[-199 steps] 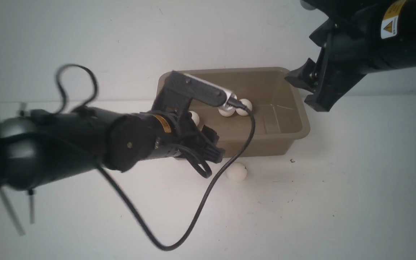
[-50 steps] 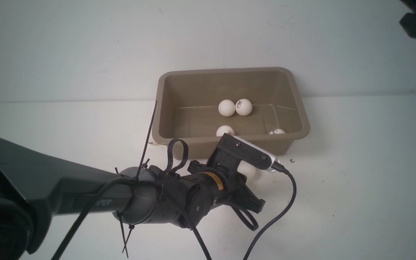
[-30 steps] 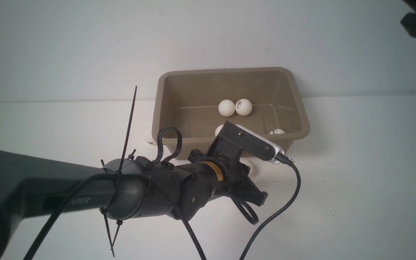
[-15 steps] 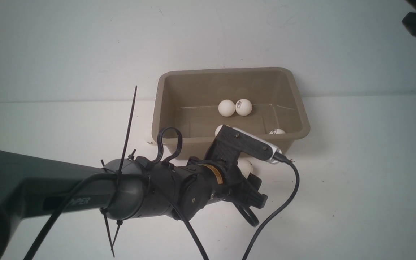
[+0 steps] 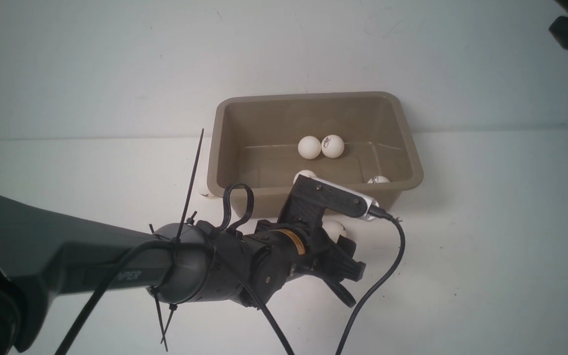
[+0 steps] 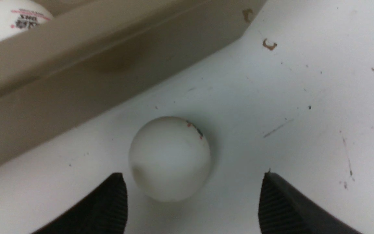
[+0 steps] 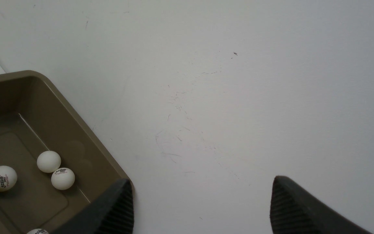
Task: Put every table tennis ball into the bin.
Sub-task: Use the left arm to clamp the table tennis ball closest to it
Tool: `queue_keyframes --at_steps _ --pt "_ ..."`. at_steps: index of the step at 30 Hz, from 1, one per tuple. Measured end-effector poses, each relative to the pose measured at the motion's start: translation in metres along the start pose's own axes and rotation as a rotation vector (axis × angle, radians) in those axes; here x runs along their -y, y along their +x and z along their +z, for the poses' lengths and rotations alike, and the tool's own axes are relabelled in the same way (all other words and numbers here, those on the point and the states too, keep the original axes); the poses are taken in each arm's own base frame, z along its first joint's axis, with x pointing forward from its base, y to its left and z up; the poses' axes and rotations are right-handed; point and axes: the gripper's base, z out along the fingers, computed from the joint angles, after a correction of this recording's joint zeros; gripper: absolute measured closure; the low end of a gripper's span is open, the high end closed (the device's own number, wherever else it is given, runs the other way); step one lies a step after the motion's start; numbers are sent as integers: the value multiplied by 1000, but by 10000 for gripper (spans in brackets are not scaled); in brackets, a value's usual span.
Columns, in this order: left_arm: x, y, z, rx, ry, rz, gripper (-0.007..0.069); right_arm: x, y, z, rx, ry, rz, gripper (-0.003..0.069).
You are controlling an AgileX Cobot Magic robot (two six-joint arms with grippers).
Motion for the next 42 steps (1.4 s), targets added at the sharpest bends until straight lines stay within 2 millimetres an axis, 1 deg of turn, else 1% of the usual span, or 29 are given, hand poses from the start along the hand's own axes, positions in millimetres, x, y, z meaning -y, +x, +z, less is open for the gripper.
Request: queue_keyframes --at_steps 8,17,24,31,35,38,42 --pt "0 -4 0 48 -2 -7 135 1 -1 0 15 6 -2 146" --pt "-2 0 7 75 -11 -5 135 1 -2 0 18 9 -4 146" --pt "-3 -3 7 108 -13 -6 135 1 -2 0 18 10 -6 146" --pt "-6 -3 7 103 -19 -10 135 1 -2 0 19 11 -7 146" --pt "-6 0 9 94 -21 -10 135 1 -2 0 19 11 -7 146" --pt "-8 7 15 73 -26 -15 135 1 -2 0 19 11 -7 146" --pt "-8 10 16 67 -28 -17 135 1 -2 0 19 11 -7 146"
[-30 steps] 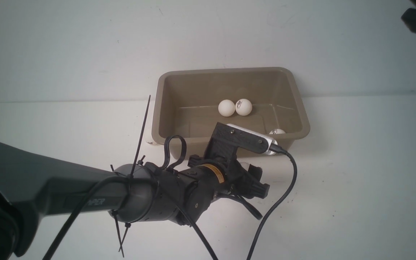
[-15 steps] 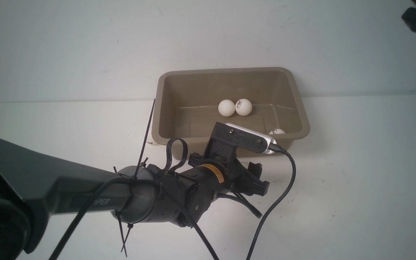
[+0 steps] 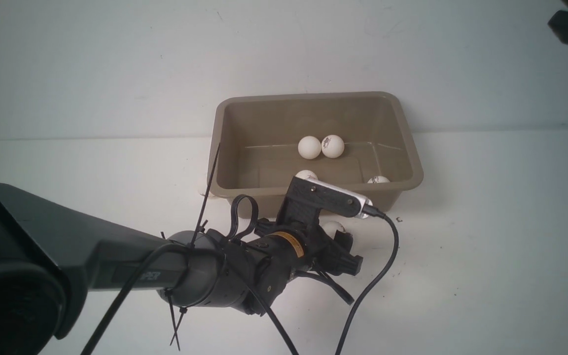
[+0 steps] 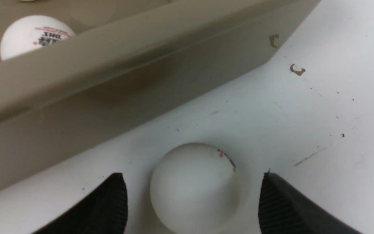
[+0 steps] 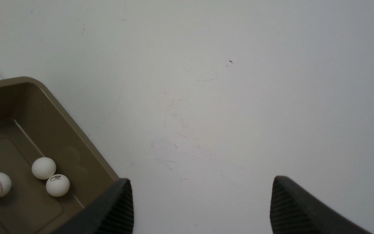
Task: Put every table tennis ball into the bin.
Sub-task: Use the left arm to clamp the table tennis ball closest to it
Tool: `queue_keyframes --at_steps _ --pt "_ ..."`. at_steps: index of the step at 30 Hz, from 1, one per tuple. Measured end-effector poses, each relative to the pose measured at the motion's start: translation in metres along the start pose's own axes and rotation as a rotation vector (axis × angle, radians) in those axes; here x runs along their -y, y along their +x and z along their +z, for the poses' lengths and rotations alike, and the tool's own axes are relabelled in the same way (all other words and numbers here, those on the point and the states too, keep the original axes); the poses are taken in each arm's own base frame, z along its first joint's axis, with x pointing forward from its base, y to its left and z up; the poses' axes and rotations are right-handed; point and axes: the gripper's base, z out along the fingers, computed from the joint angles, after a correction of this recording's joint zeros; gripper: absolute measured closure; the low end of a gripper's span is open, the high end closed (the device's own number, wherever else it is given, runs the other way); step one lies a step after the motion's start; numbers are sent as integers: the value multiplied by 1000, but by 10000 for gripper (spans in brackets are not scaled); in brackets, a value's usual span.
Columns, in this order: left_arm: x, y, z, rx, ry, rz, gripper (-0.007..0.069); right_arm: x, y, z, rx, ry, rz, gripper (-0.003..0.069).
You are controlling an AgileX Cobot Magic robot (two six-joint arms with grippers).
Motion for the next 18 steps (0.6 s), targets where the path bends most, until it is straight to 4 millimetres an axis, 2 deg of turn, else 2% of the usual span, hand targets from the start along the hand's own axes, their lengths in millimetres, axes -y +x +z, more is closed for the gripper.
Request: queue_keyframes --at_steps 18 --pt "-1 2 5 40 -3 -12 138 0 0 0 -1 2 -4 146"
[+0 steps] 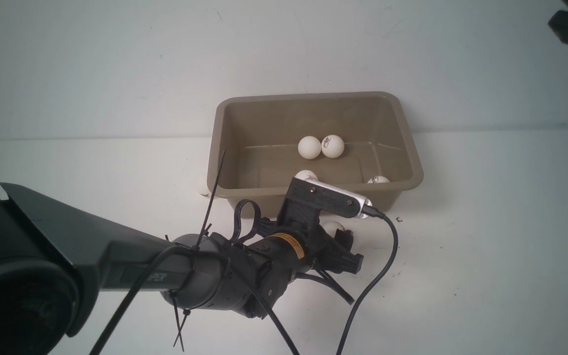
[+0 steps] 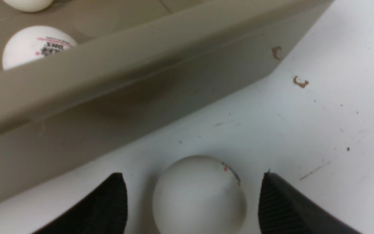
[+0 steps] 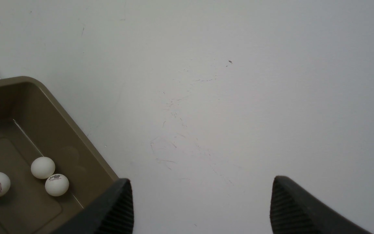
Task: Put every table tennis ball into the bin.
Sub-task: Use the left arm to clamp the table tennis ball closest to it
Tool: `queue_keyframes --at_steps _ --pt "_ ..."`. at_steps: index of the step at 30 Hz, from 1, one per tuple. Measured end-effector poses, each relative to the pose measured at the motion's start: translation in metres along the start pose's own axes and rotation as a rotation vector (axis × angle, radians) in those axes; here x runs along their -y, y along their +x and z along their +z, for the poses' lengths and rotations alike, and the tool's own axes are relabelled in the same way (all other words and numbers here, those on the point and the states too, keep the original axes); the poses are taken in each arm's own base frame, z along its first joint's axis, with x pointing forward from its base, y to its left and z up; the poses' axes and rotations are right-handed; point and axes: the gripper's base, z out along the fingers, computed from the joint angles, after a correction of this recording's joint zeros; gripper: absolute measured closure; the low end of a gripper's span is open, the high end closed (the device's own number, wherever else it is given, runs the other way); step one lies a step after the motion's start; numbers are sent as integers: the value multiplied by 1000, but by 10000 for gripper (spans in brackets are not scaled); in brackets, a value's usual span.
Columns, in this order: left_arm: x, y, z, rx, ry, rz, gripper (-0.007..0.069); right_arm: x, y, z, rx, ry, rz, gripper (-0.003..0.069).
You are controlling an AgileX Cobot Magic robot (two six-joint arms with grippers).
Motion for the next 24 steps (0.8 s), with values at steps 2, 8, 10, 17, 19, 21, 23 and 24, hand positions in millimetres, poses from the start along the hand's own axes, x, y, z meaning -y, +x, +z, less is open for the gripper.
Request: queue_keyframes --at_steps 2,8,10,17,19,21,23,24 --pt "0 0 0 2 0 0 157 0 0 0 0 1 -1 146" --pt "1 -1 0 7 13 26 309 0 0 0 0 1 -1 146" --pt "2 0 0 6 20 40 311 0 0 0 0 1 -1 146" --pt "2 0 0 0 23 46 311 0 0 0 -1 2 -3 146" --pt "2 0 0 -4 23 46 311 0 0 0 -1 3 -5 146" --pt "3 -2 -3 -8 26 46 311 0 0 0 -1 3 -6 146" --pt "4 -7 -6 -10 30 44 311 0 0 0 -2 4 -8 146" --pt "5 -10 -9 -10 33 44 311 0 0 0 -2 4 -8 146"
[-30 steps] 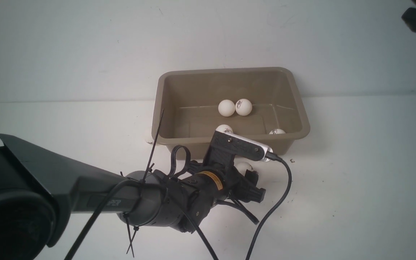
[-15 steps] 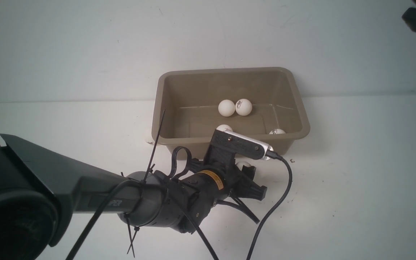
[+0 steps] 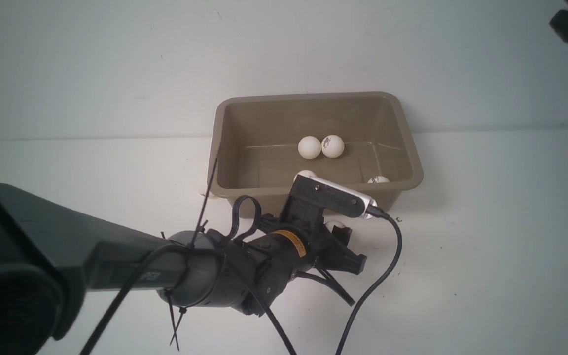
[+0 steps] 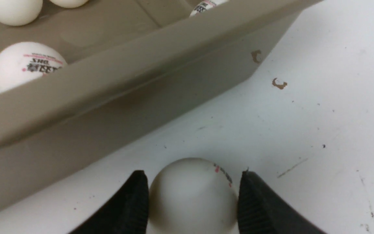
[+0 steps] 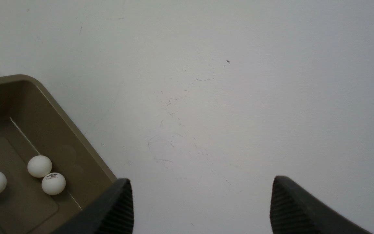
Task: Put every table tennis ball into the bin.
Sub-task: Use the left arm to clamp the table tennis ball closest to it, then use the left arm to put the table tennis ball into the box
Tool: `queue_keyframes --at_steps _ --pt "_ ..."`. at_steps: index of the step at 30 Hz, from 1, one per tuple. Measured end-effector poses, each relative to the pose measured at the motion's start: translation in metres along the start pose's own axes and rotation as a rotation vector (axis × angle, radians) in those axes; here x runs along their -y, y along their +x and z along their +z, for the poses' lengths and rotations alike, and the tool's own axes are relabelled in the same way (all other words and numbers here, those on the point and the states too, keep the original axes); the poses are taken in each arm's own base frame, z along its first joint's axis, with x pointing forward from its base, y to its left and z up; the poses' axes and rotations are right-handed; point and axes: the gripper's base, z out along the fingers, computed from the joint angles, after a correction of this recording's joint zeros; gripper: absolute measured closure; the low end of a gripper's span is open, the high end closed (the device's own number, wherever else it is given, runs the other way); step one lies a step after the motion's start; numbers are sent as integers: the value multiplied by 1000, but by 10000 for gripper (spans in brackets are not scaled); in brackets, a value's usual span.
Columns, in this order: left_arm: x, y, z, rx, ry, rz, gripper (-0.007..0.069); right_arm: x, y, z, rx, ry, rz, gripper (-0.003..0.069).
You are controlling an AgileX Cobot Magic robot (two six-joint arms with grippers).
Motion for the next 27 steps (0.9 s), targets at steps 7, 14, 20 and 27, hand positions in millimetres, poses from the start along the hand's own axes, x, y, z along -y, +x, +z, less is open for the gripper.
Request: queue_keyframes --at_steps 7,14,20,27 --pt "16 -13 -16 -26 46 28 311 0 0 0 1 1 -1 146" --pt "51 -27 -41 -30 143 114 311 0 -1 0 6 3 -2 146" --pt "51 -52 -54 118 157 124 311 0 -1 0 6 5 -3 146" --pt "-11 -73 -49 242 17 55 311 0 -1 0 5 4 -3 146"
